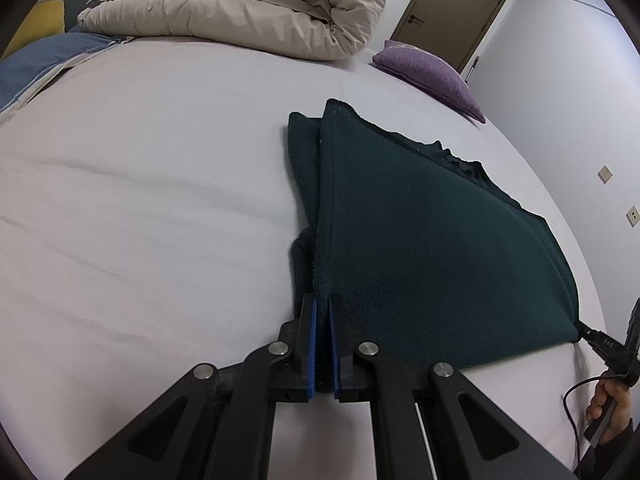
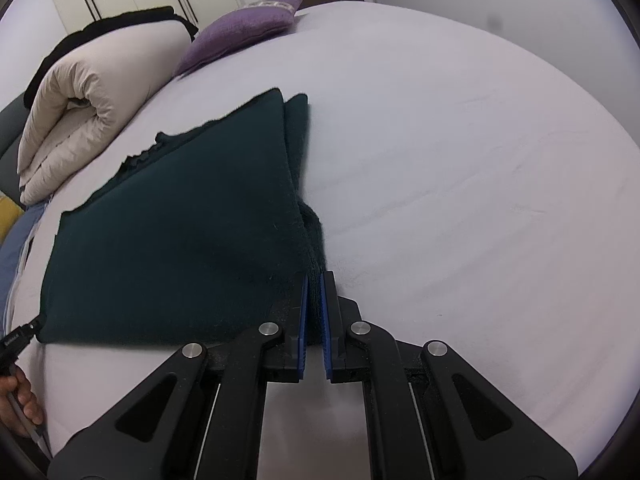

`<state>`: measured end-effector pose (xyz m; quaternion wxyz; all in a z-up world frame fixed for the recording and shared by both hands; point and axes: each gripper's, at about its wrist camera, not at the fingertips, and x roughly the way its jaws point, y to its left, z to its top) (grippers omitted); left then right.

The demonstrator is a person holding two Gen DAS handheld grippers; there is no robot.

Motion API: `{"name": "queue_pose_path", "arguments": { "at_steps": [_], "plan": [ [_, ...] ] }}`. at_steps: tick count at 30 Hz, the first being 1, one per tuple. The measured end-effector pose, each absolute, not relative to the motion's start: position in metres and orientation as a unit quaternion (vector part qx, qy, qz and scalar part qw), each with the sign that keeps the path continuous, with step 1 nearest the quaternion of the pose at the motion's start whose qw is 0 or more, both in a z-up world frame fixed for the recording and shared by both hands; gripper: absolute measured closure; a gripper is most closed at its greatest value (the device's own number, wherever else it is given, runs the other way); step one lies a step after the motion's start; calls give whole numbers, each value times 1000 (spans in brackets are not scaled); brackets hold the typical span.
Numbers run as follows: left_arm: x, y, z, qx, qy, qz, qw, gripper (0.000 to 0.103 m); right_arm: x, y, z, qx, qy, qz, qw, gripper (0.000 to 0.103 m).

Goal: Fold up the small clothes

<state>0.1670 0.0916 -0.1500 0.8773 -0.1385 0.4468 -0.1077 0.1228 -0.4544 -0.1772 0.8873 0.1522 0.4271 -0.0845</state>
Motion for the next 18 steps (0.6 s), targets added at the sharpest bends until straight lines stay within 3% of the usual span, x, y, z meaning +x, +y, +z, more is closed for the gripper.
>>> {"name": "queue_pose_path", "arguments": {
  "at_steps": [18],
  "plan": [
    [162,92,-151,-136,450,-105,877,96,127,-449,-177,135,431,-77,889,95]
  ]
}}
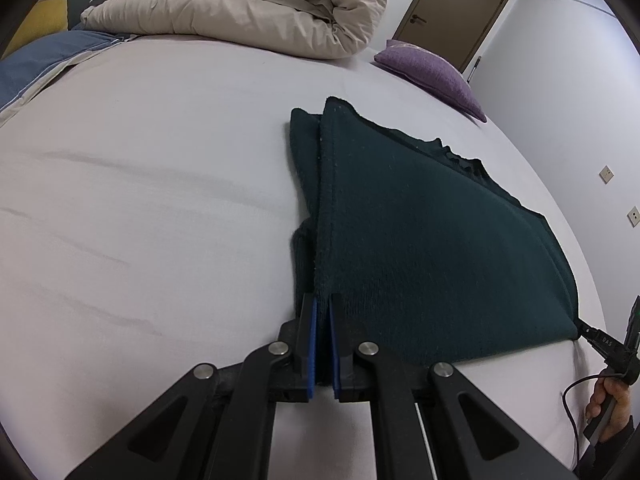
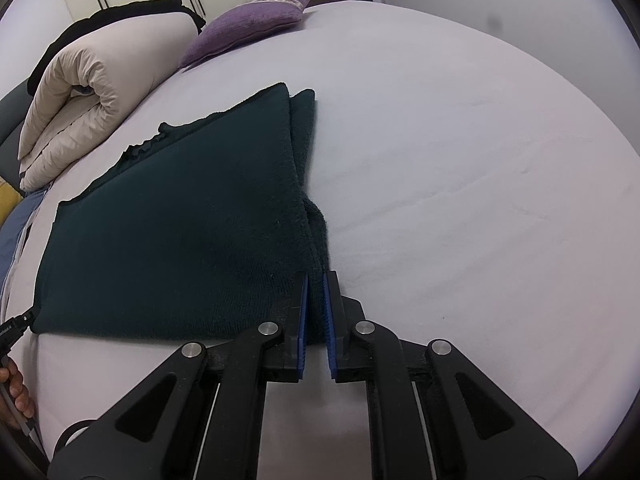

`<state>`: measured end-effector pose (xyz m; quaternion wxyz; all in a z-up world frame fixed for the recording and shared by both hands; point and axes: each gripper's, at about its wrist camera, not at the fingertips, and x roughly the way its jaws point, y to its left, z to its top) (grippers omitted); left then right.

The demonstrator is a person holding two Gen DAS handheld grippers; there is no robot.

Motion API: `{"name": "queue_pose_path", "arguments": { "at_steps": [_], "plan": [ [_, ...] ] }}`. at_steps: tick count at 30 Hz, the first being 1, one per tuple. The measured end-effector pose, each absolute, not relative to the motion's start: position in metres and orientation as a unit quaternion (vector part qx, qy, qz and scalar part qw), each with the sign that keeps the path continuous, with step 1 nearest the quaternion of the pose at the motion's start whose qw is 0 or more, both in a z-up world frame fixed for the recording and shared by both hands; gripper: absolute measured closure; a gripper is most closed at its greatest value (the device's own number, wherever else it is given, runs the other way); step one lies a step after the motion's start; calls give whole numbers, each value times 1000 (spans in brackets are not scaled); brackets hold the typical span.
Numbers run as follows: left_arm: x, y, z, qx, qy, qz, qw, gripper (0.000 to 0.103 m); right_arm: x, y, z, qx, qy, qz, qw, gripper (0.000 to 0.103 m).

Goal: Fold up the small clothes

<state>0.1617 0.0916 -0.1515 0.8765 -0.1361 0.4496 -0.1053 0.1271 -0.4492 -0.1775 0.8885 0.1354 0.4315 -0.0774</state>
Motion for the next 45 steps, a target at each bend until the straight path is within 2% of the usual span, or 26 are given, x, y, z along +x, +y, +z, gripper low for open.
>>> {"name": "queue_pose_path", "arguments": {
  "at_steps": [7,10,12,14,16,19,21,22,27,28,30,31,32,36,38,40,42,43,45],
  "plan": [
    [161,93,-153,-141,450,-106,876,96,126,-447,-178,128,433,-80,889,94],
    [162,98,-153,-158,450,-103,873,93,126,-447,-178,128,435,-79,887,93],
    [160,102,-147,-169,441,-98,876,87,126,-451,-175,137,441,-88,883,81],
    [157,105,-137,-161,424,-82,887,84,120,-460,-165,159,425,-112,884,60],
    [154,105,-119,-141,394,-65,906,84,111,-467,-150,180,395,-133,891,56],
    [157,75,-87,-78,356,-79,928,84,110,-466,-130,238,361,-74,899,56],
    [170,43,-83,-44,362,-102,925,73,127,-446,-127,269,365,0,891,56],
    [178,29,-85,-36,371,-109,922,70,139,-431,-130,283,374,43,882,56],
    [211,-30,-133,-1,427,-131,894,69,201,-343,-177,338,439,206,807,56],
    [208,-30,-139,4,419,-125,899,66,208,-330,-189,336,454,216,796,56],
    [204,-22,-141,-6,413,-132,901,66,217,-319,-210,324,473,219,789,64],
    [203,-14,-140,-12,415,-133,900,66,217,-325,-215,323,465,214,796,78],
    [201,-6,-139,-10,413,-129,901,66,215,-339,-220,342,453,215,795,82],
    [195,23,-143,-23,412,-135,901,69,193,-424,-229,434,384,149,801,88],
    [190,33,-141,-24,413,-130,901,74,175,-468,-226,456,347,99,813,90],
    [182,41,-137,-25,415,-127,901,74,159,-497,-221,468,326,61,819,90],
    [178,44,-129,-19,410,-107,906,72,144,-515,-207,457,312,10,833,83],
    [177,45,-123,-22,401,-100,910,67,138,-520,-199,455,302,-12,838,74],
    [183,45,-110,-34,385,-107,916,58,140,-520,-181,455,287,-17,843,68]
  ]
}}
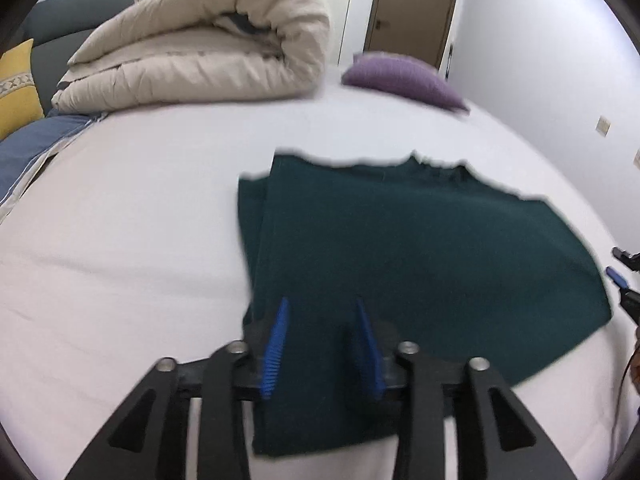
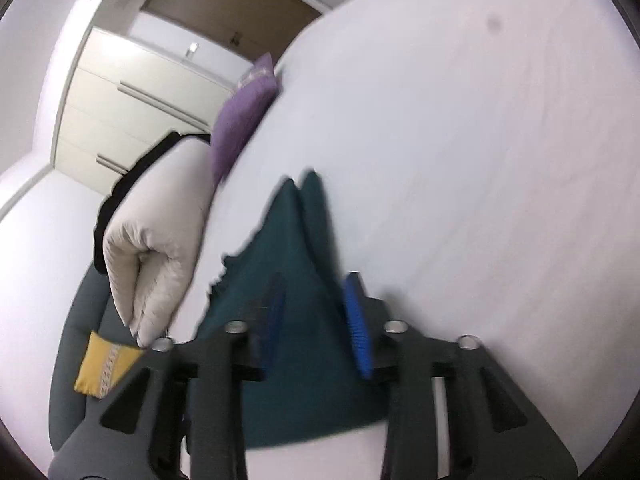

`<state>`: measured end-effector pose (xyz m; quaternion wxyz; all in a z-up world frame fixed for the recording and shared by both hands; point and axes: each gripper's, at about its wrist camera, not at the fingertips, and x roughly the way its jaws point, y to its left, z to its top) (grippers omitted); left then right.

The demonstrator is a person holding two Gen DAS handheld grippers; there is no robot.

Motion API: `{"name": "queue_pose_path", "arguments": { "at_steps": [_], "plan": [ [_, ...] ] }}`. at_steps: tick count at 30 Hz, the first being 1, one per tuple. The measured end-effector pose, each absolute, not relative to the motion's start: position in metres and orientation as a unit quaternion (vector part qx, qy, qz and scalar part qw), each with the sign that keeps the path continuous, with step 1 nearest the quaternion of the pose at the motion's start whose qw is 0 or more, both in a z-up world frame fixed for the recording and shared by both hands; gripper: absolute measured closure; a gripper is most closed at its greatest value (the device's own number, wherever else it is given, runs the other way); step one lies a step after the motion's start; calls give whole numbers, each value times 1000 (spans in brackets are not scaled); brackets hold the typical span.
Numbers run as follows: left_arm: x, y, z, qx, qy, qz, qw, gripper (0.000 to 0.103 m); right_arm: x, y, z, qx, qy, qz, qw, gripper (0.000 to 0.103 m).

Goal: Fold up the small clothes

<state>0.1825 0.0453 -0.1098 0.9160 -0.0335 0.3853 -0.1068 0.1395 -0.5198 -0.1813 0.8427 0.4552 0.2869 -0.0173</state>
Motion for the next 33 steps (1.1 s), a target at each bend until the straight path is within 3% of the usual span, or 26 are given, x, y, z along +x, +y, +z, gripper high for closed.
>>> {"name": "queue_pose_path", "arguments": {
  "at_steps": [2,4,7,11,12,14,16,21,24,28,29,33],
  "plan": [
    [193,39,-100,-28,371,-112,922,47,165,-497,-163,426,302,16,853,56],
    [205,33,-99,-20,360,-117,926,41,198,-458,-152,387,333,59,858,52],
    [225,30,-117,-6,372,-111,921,41,255,-388,-148,318,376,118,862,46],
    [235,36,-139,-21,397,-116,910,41,319,-324,-180,325,425,180,825,46],
    [236,36,-138,-22,399,-115,910,41,330,-320,-195,326,438,171,820,47],
    [236,37,-139,-24,400,-113,909,41,339,-324,-208,327,419,162,831,65],
    [237,40,-141,-32,403,-113,908,41,336,-348,-211,341,407,150,834,76],
    [239,53,-146,-64,414,-109,901,41,312,-451,-213,405,354,54,841,81],
    [238,53,-143,-64,413,-106,902,41,282,-500,-194,399,341,-9,851,76],
    [228,48,-131,-54,400,-94,910,42,235,-516,-164,351,340,-50,871,39],
    [226,46,-128,-57,397,-100,911,42,224,-519,-158,341,339,-56,875,35],
    [214,35,-118,-73,388,-140,908,42,179,-527,-156,352,338,-76,870,34]
  ]
}}
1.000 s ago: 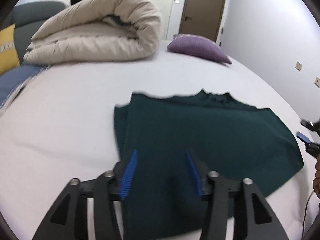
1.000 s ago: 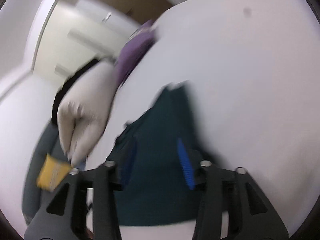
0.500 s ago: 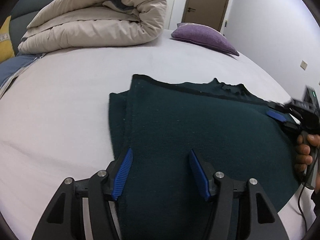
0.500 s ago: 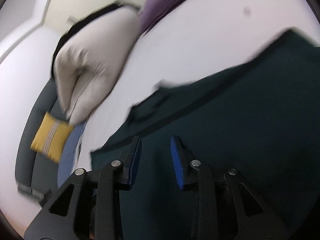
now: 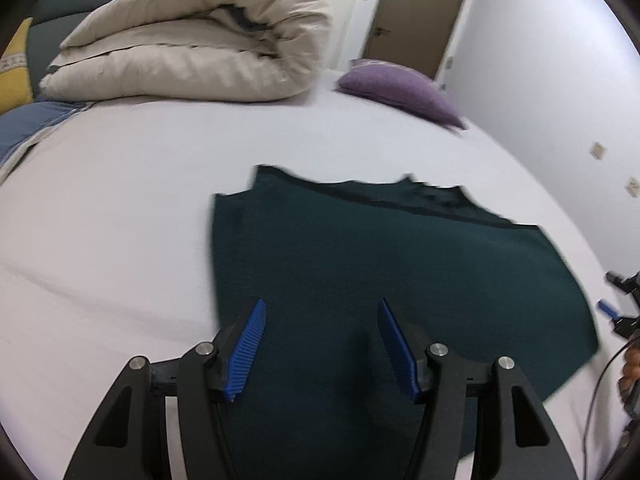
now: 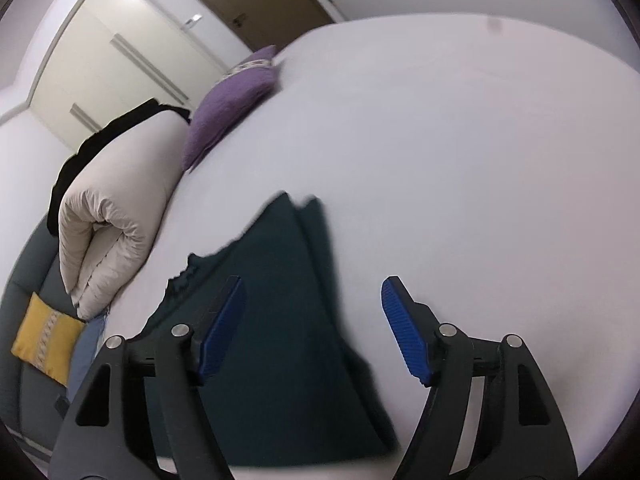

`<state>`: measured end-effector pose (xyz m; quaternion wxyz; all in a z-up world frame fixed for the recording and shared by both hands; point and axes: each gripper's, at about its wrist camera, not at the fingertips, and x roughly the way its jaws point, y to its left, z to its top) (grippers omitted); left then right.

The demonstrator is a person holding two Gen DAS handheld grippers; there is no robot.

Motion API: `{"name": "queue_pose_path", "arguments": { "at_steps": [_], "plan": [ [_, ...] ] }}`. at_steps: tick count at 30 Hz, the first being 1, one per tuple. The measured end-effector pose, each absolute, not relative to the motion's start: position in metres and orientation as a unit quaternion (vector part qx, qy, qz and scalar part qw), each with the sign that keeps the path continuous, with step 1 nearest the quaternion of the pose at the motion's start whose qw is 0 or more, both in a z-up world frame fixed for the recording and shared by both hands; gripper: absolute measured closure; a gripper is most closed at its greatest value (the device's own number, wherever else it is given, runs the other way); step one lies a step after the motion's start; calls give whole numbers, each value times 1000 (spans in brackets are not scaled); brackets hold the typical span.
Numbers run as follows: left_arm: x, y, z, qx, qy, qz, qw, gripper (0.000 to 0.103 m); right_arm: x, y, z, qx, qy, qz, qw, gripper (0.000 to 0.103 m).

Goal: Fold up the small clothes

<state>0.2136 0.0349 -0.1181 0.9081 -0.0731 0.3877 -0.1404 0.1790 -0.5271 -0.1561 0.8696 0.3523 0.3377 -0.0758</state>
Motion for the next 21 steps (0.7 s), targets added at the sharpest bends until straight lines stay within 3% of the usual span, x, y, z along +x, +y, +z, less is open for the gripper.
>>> {"name": "queue_pose_path", "arguments": {
  "at_steps": [7,10,21],
  "plan": [
    [200,0,-126,-50,398,-185,897,41,111,-546,-171,380,357,-93,848,31],
    [195,-9,-129,-35,399,-185,897,41,110,-558,-187,430,370,-73,820,31],
    [195,-8,-132,-34,402,-168,900,40,124,-527,-203,455,397,20,797,31]
  ]
}}
